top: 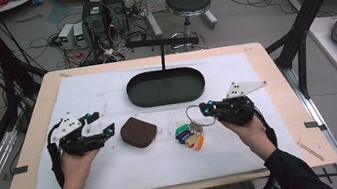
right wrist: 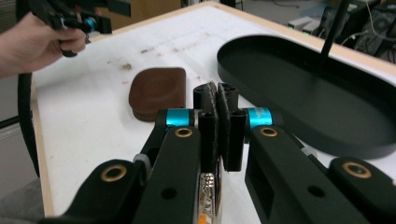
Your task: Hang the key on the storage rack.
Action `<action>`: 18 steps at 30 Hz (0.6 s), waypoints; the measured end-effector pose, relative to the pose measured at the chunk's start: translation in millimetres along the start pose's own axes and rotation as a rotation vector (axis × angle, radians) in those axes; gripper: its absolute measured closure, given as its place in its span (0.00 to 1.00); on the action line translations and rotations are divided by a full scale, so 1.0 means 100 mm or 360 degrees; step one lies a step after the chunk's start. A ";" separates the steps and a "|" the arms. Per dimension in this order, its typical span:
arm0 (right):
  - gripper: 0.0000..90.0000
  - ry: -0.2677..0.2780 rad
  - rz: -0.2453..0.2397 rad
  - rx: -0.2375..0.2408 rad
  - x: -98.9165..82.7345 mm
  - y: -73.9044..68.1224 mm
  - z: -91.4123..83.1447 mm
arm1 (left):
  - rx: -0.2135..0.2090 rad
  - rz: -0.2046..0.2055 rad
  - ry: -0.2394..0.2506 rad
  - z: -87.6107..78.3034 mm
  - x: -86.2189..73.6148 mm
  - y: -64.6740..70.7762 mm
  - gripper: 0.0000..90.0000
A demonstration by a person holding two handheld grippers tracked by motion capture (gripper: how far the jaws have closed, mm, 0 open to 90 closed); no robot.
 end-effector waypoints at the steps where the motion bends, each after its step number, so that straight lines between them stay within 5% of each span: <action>1: 0.98 0.0010 -0.0008 -0.0003 0.03 0.00 -0.01 | -0.0004 0.0002 0.0000 0.00 0.00 0.00 0.29; 18: 0.98 0.0056 -0.0086 0.0058 0.53 0.13 -0.05 | -0.0012 0.0009 -0.0002 0.01 -0.01 0.02 0.29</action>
Point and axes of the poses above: each handheld gripper's, and its own axes: z roughly forward along the jaws, x roughly out of its top, y roughly to its right, the point moved 5 cm from there along z, roughly forward along the jaws, and after that the axes turned 4 degrees about -y, right-handed, at the moved point
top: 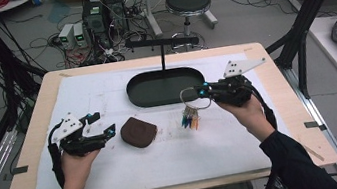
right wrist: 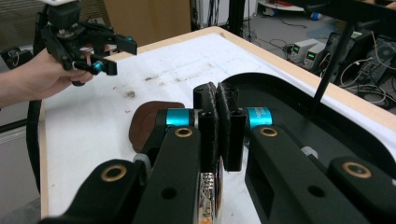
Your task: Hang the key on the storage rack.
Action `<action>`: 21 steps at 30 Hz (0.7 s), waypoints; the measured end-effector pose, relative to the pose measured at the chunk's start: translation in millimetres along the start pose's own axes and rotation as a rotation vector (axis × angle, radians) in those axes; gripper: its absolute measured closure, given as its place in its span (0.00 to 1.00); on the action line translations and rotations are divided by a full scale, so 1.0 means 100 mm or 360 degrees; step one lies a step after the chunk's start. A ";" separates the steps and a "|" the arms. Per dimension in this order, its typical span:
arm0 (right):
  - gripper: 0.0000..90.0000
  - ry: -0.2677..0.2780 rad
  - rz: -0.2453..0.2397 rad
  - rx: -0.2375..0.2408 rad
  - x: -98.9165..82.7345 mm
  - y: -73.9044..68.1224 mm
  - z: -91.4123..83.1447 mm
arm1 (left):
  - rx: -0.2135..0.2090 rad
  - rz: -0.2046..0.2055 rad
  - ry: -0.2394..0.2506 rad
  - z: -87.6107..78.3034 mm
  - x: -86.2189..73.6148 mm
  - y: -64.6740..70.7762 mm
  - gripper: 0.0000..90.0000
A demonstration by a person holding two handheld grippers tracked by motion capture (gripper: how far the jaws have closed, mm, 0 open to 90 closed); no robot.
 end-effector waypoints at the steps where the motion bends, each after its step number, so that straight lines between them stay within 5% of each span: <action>1: 0.98 0.0001 -0.0003 0.0001 0.04 0.02 0.01 | -0.0005 -0.0002 0.0003 0.00 0.00 0.00 0.29; 21: 0.98 0.0052 -0.0047 -0.0096 0.54 0.55 0.18 | -0.0058 0.0029 0.0019 0.06 0.02 0.08 0.29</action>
Point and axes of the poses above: each handheld gripper's, and its own axes: z roughly forward along the jaws, x roughly out of its top, y roughly to its right, the point moved 5 cm from there along z, roughly forward along the jaws, and after that the axes turned 4 degrees about -y, right-handed, at the moved point
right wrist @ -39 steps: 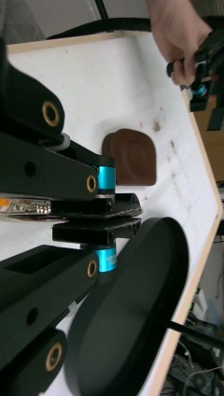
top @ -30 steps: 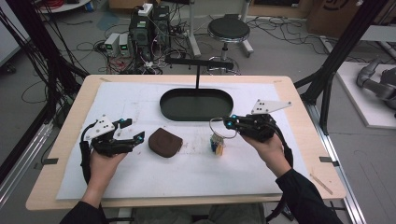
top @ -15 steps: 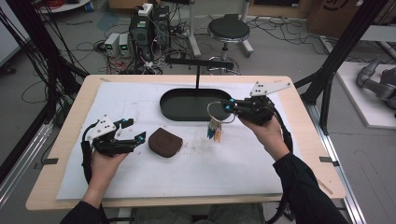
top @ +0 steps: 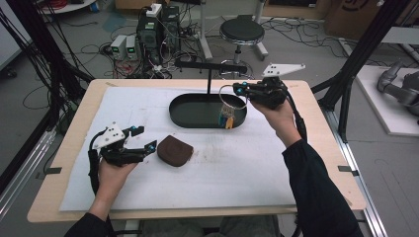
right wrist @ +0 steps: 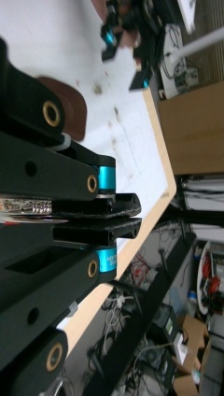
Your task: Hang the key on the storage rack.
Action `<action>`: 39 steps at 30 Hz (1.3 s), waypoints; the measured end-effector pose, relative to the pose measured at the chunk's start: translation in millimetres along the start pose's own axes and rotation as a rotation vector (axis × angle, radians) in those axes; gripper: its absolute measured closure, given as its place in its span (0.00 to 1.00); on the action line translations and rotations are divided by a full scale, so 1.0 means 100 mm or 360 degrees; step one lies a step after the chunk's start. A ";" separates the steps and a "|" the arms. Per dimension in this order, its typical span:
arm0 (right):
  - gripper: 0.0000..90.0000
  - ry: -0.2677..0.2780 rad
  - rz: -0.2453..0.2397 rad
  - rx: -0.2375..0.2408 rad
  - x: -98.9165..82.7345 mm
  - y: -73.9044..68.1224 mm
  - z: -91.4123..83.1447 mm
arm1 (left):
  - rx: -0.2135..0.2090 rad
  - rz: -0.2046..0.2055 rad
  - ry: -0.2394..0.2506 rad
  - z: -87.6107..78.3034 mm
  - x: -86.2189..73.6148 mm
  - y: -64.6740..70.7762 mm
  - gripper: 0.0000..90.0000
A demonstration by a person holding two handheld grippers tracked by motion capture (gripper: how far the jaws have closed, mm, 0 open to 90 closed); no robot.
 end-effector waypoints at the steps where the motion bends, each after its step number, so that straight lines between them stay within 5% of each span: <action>1: 0.98 0.0000 0.0000 0.0000 0.00 0.00 0.00 | 0.0000 0.0003 0.0000 0.00 0.00 0.00 0.29; 20: 0.98 -0.0053 0.0124 -0.0231 -0.01 0.59 0.28 | 0.0007 -0.0014 -0.0005 0.00 -0.03 -0.01 0.29; 39: 0.98 -0.0089 0.0286 -0.0296 -0.16 0.93 0.35 | 0.0019 -0.0022 -0.0018 -0.01 -0.06 -0.03 0.29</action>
Point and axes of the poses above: each handheld gripper's, and its own axes: z roughly forward along the jaws, x roughly out of its top, y roughly to its right, the point moved 5 cm from there along z, roughly forward along the jaws, and after that the axes turned 4 degrees about -y, right-handed, at the moved point
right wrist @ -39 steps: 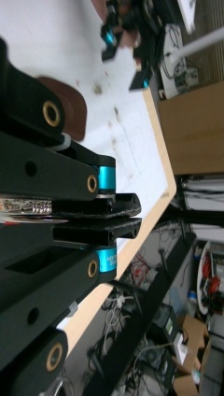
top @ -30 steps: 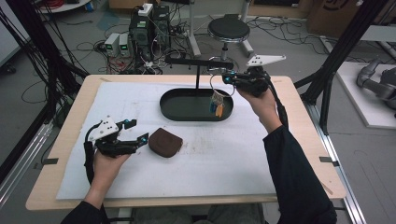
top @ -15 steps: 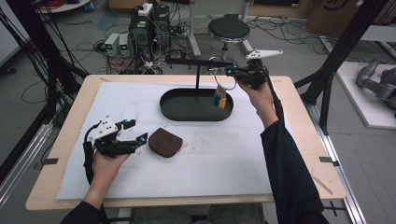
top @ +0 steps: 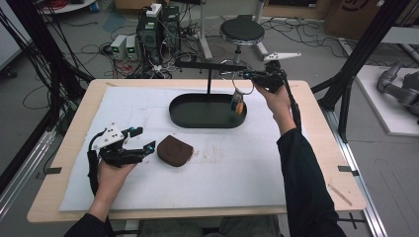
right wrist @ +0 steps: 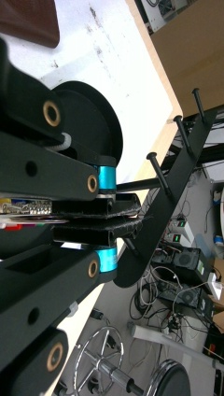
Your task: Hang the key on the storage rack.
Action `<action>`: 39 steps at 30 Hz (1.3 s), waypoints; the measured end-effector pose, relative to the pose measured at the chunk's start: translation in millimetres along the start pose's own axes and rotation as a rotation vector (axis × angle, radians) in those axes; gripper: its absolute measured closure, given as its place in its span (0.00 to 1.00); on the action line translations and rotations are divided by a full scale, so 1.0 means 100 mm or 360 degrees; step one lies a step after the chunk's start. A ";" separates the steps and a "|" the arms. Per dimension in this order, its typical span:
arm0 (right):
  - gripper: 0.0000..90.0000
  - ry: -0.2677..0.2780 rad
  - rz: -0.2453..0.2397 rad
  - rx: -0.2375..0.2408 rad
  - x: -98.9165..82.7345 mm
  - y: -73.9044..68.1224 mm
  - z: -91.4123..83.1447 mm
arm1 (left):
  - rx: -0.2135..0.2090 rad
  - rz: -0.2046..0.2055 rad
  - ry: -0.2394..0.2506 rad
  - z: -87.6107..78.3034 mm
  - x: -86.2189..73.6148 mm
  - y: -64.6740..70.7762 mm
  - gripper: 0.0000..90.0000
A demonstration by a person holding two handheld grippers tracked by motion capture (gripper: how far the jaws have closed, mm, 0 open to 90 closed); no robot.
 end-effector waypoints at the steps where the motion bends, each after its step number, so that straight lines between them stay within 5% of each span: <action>1: 0.98 0.0002 -0.0004 -0.0004 0.00 0.01 0.00 | -0.0001 -0.0001 0.0001 0.00 0.00 0.00 0.29; 39: 0.97 -0.0041 0.0032 0.0008 -0.07 0.06 0.12 | -0.0005 -0.0008 -0.0007 -0.03 -0.03 -0.02 0.29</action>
Point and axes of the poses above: each handheld gripper's, and its own axes: z roughly forward along the jaws, x roughly out of its top, y roughly to its right, the point moved 5 cm from there along z, roughly forward along the jaws, and after that the axes turned 4 degrees about -y, right-handed, at the moved point
